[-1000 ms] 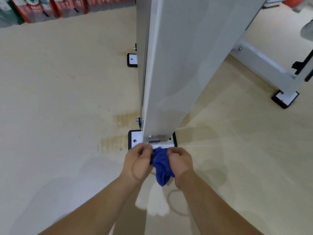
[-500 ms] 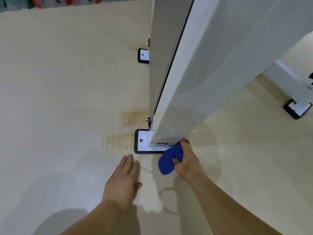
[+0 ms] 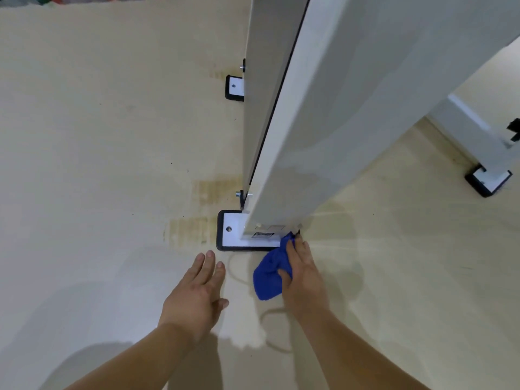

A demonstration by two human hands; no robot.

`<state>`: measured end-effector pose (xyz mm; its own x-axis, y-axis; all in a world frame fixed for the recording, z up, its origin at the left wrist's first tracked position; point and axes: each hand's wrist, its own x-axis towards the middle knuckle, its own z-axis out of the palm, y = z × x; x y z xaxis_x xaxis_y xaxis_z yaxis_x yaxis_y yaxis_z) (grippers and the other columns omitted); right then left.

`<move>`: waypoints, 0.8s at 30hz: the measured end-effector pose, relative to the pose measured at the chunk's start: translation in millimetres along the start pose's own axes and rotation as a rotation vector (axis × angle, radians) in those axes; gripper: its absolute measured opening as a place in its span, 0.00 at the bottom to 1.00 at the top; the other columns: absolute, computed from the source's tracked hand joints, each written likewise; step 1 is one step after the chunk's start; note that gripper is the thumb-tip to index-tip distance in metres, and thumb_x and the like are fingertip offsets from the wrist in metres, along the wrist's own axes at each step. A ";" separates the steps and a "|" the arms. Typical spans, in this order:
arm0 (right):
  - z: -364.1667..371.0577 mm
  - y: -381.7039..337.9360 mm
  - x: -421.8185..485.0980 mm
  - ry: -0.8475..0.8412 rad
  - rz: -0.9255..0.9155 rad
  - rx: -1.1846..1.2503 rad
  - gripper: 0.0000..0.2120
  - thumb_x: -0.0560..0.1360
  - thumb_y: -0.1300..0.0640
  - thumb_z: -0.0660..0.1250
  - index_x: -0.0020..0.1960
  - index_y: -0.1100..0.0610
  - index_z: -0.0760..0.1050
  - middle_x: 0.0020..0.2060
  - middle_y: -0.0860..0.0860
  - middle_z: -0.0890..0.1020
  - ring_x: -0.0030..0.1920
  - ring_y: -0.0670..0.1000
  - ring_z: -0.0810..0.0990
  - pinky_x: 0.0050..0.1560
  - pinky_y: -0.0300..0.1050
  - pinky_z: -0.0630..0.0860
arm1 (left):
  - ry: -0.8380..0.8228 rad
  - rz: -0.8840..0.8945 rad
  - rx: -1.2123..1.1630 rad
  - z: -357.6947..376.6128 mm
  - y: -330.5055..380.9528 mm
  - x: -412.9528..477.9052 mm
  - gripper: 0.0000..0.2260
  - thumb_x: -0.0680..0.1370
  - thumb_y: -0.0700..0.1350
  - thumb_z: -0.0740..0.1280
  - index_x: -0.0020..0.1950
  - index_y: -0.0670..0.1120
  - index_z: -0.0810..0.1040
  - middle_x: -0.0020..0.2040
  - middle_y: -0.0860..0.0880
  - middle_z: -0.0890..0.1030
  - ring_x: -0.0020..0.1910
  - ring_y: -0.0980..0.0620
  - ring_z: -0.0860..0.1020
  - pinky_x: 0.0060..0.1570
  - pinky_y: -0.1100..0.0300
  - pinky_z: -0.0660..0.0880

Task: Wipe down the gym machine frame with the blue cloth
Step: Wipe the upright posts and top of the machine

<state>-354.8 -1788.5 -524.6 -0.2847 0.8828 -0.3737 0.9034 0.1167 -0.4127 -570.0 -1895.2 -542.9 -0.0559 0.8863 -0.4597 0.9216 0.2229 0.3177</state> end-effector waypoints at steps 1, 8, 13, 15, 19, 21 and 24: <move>-4.4 2.1 5.6 -0.017 0.001 0.004 0.31 0.84 0.60 0.56 0.83 0.54 0.47 0.82 0.45 0.44 0.82 0.45 0.42 0.68 0.24 0.35 | -0.010 -0.002 0.008 -1.0 1.0 0.3 0.31 0.85 0.57 0.54 0.83 0.51 0.43 0.82 0.51 0.33 0.79 0.53 0.31 0.77 0.62 0.53; -20.4 14.1 32.2 -0.072 -0.059 0.169 0.39 0.74 0.67 0.59 0.82 0.47 0.56 0.81 0.41 0.49 0.78 0.46 0.60 0.75 0.45 0.66 | -0.036 -0.010 0.076 -15.8 17.8 -3.0 0.34 0.83 0.55 0.57 0.83 0.49 0.44 0.83 0.51 0.36 0.82 0.51 0.37 0.73 0.60 0.66; -5.4 16.9 11.1 0.026 -0.056 0.206 0.34 0.79 0.61 0.63 0.82 0.49 0.56 0.81 0.47 0.55 0.80 0.51 0.58 0.78 0.49 0.62 | -0.085 0.104 0.095 -14.4 48.1 -4.3 0.42 0.79 0.61 0.65 0.82 0.57 0.41 0.83 0.56 0.38 0.82 0.53 0.41 0.76 0.57 0.61; -9.0 18.2 10.0 0.045 -0.063 0.242 0.33 0.80 0.60 0.63 0.82 0.49 0.56 0.80 0.47 0.58 0.79 0.52 0.60 0.76 0.47 0.62 | -0.106 0.085 0.112 -12.0 49.9 -2.5 0.46 0.77 0.64 0.66 0.82 0.58 0.38 0.81 0.58 0.34 0.81 0.54 0.37 0.77 0.57 0.59; -25.4 23.0 14.4 0.188 -0.030 0.400 0.21 0.83 0.58 0.58 0.74 0.44 0.66 0.69 0.27 0.66 0.65 0.37 0.72 0.68 0.39 0.68 | -0.152 0.047 0.128 -8.4 49.3 -0.4 0.47 0.76 0.64 0.67 0.82 0.59 0.36 0.80 0.61 0.31 0.79 0.56 0.32 0.76 0.57 0.59; -30.7 24.2 24.7 0.231 -0.061 0.275 0.23 0.83 0.59 0.59 0.77 0.48 0.66 0.76 0.35 0.62 0.71 0.41 0.68 0.69 0.38 0.65 | -0.165 0.035 0.126 -8.0 50.3 0.5 0.47 0.77 0.63 0.67 0.82 0.59 0.36 0.80 0.60 0.30 0.79 0.56 0.31 0.77 0.56 0.56; -30.8 19.5 34.6 0.076 -0.082 0.158 0.26 0.85 0.52 0.55 0.82 0.51 0.55 0.82 0.42 0.50 0.81 0.45 0.51 0.77 0.41 0.55 | -0.164 0.042 0.124 -8.0 50.3 1.7 0.47 0.77 0.63 0.67 0.82 0.58 0.36 0.80 0.59 0.30 0.79 0.55 0.31 0.78 0.56 0.53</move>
<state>-337.1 -1741.7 -520.0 -0.3251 0.9057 -0.2721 0.8147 0.1221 -0.5668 -526.8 -1879.2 -521.1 0.0376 0.8138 -0.5799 0.9625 0.1265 0.2401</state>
